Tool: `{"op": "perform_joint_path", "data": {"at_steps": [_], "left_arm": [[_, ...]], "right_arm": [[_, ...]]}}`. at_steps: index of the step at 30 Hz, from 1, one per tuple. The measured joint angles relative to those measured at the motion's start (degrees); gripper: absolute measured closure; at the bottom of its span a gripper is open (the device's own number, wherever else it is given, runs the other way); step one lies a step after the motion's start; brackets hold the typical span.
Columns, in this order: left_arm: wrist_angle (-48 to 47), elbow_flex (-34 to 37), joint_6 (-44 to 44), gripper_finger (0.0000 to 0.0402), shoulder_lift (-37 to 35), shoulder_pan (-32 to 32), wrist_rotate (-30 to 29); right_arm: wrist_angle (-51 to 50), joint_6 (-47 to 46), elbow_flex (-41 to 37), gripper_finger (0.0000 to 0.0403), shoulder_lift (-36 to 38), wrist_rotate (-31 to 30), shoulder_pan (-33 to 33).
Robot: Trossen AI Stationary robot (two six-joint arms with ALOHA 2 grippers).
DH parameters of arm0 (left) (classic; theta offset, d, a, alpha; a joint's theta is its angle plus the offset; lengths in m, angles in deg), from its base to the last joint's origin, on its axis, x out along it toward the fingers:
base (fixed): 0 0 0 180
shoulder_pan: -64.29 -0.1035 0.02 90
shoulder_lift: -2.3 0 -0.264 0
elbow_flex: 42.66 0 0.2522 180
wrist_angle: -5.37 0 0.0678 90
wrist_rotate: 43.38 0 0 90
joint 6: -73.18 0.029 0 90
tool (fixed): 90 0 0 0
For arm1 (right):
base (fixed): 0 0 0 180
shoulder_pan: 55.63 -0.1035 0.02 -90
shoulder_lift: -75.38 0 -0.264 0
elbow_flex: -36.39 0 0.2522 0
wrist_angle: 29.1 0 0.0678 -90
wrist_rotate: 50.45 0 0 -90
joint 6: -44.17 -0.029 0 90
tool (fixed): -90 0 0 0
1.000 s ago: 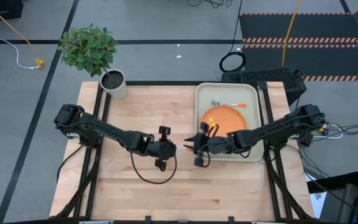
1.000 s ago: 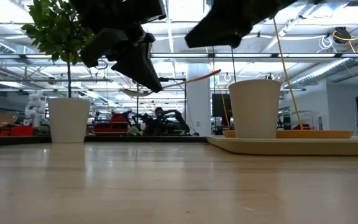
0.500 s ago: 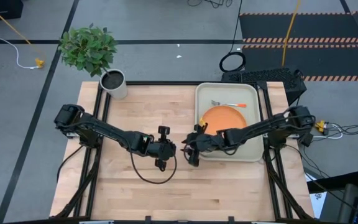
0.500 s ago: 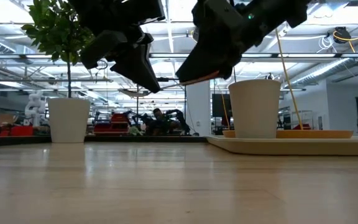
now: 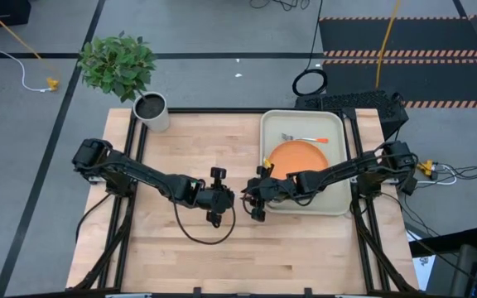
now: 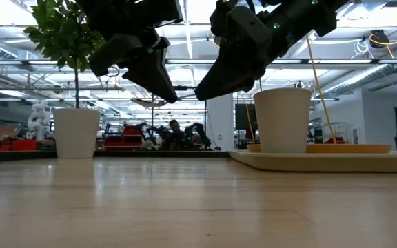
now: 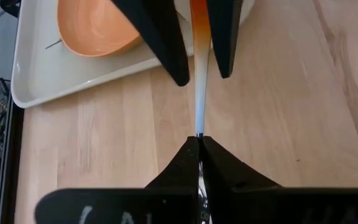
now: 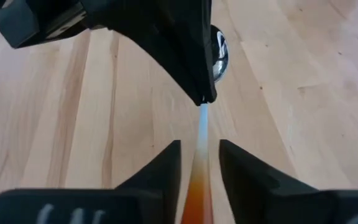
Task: Pick and place plate/cup/fork/spoon on tray
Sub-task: Put the orange spoon on the gray tray to the top of the orange fork
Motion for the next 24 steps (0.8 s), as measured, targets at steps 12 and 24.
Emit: {"op": "perform_joint_path", "data": {"at_steps": [12,24], "left_arm": [[0.0,0.0,-1.39,0.0393,-0.04,0.0,-0.01],[-1.25,-6.03,-7.8,0.0229,-2.07,1.81,-1.42]], "right_arm": [[-0.11,1.04,0.0,0.0378,0.0,-0.21,0.08],[-1.96,2.15,-0.05,0.04,2.27,0.45,1.32]]}}
